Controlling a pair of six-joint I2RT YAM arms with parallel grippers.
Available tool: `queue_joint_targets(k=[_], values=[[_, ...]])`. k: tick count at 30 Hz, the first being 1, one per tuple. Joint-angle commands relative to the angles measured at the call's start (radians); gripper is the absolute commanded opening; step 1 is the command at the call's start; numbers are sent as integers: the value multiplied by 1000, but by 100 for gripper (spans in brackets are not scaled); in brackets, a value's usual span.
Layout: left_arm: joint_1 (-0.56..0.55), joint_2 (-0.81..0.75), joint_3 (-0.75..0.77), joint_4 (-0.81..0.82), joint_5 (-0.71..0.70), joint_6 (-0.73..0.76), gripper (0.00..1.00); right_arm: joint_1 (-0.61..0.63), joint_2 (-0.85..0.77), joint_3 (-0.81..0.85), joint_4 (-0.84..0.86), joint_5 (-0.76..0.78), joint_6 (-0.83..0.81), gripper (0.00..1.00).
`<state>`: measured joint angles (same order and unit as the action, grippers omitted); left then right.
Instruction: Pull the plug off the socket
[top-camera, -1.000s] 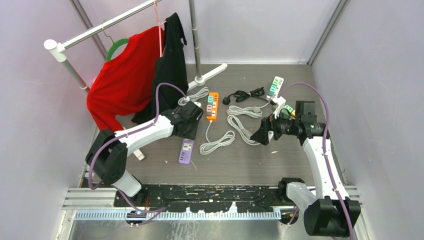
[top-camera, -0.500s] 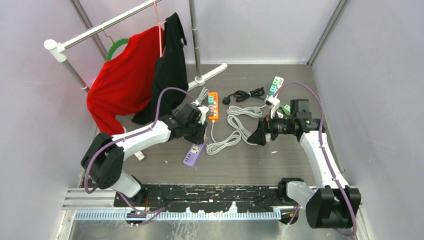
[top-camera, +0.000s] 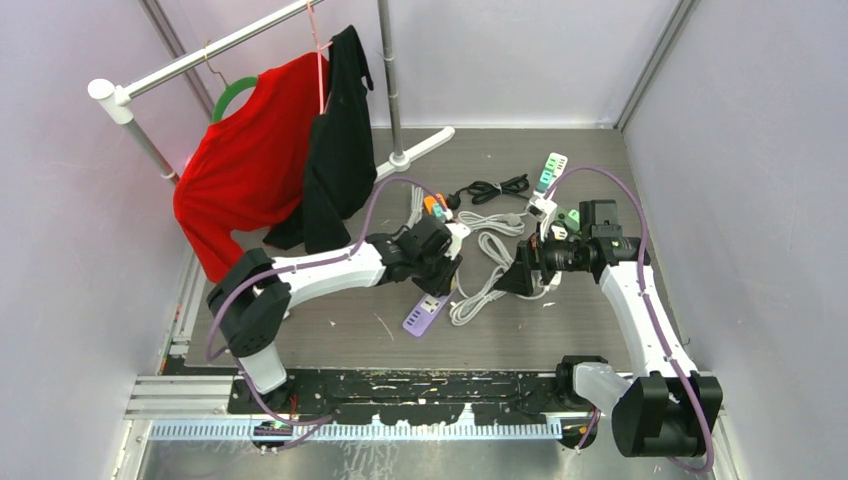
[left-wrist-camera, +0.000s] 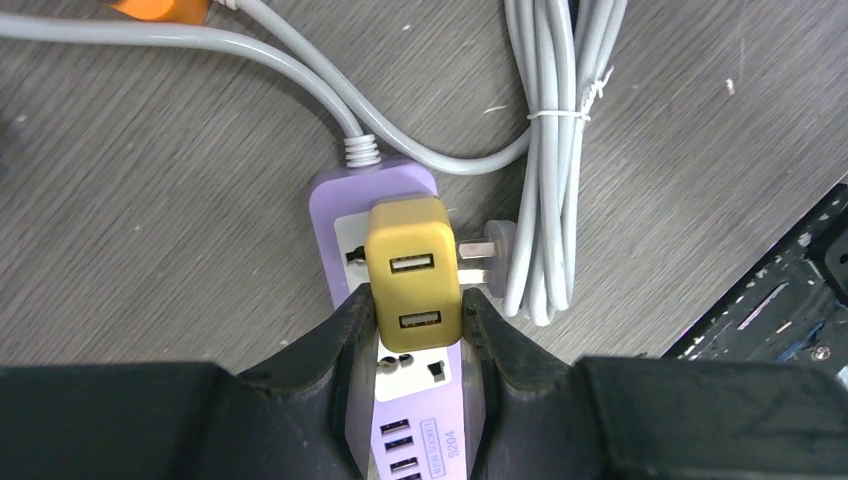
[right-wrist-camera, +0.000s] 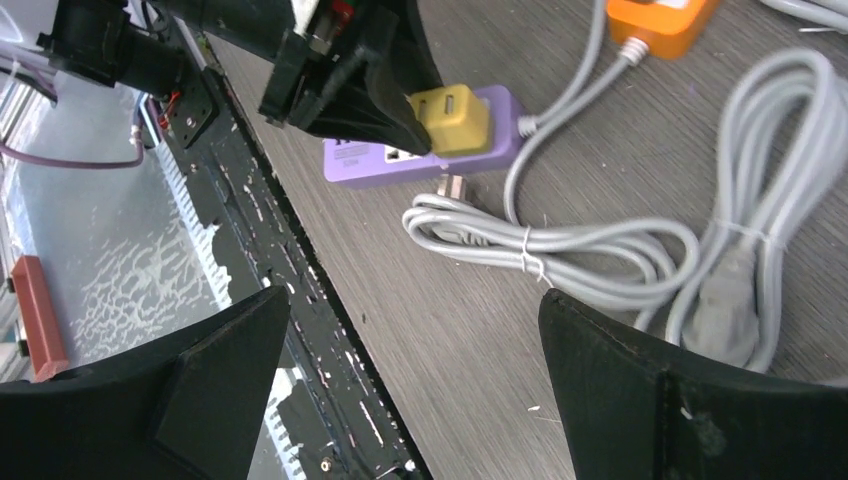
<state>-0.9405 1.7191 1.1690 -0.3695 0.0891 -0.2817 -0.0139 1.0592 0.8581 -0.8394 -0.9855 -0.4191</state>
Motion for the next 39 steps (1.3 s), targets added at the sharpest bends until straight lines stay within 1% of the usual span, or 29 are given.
queue_joint_targets(k=[1,2,4,6,8,13,16,17,19,21,24,27,28,30,31,35,39], values=[[-45,34,20,47,32,-22,19,10,-23,41,-52,-62,-91,100],[-44,20,16,49,16,-29,33,11,-26,41,-60,-67,-102,100],[-45,-21,-1,57,5,-40,51,13,-31,37,-64,-68,-117,100],[-46,-70,-19,69,-3,-55,63,15,-36,34,-64,-63,-126,100],[-47,-123,-36,74,2,-63,70,17,-37,31,-62,-58,-132,100],[-47,-288,-130,115,42,-68,74,20,-45,22,-64,-58,-159,100],[-46,-412,-223,138,21,-63,74,23,-45,16,-63,-63,-172,100],[-46,-475,-260,146,8,-61,74,28,-41,16,-65,-62,-181,100],[-46,-558,-350,183,-16,-68,74,57,-28,28,-62,-36,-181,100],[-47,-629,-447,246,-22,-83,74,116,-8,54,-49,53,-154,100],[-47,-727,-596,355,-48,-140,76,239,56,129,-46,263,-95,100],[-45,-803,-692,424,-94,-210,85,385,146,222,-62,457,-41,100],[-44,-822,-716,446,-108,-227,86,430,177,247,-60,505,-21,100],[-44,-853,-759,476,-138,-252,93,536,249,290,-49,595,13,100],[-45,-863,-775,488,-152,-260,94,573,283,311,-42,632,38,100],[-44,-896,-811,493,-176,-275,94,696,417,379,14,751,116,100],[-45,-919,-832,468,-188,-289,93,758,540,439,42,825,173,100]])
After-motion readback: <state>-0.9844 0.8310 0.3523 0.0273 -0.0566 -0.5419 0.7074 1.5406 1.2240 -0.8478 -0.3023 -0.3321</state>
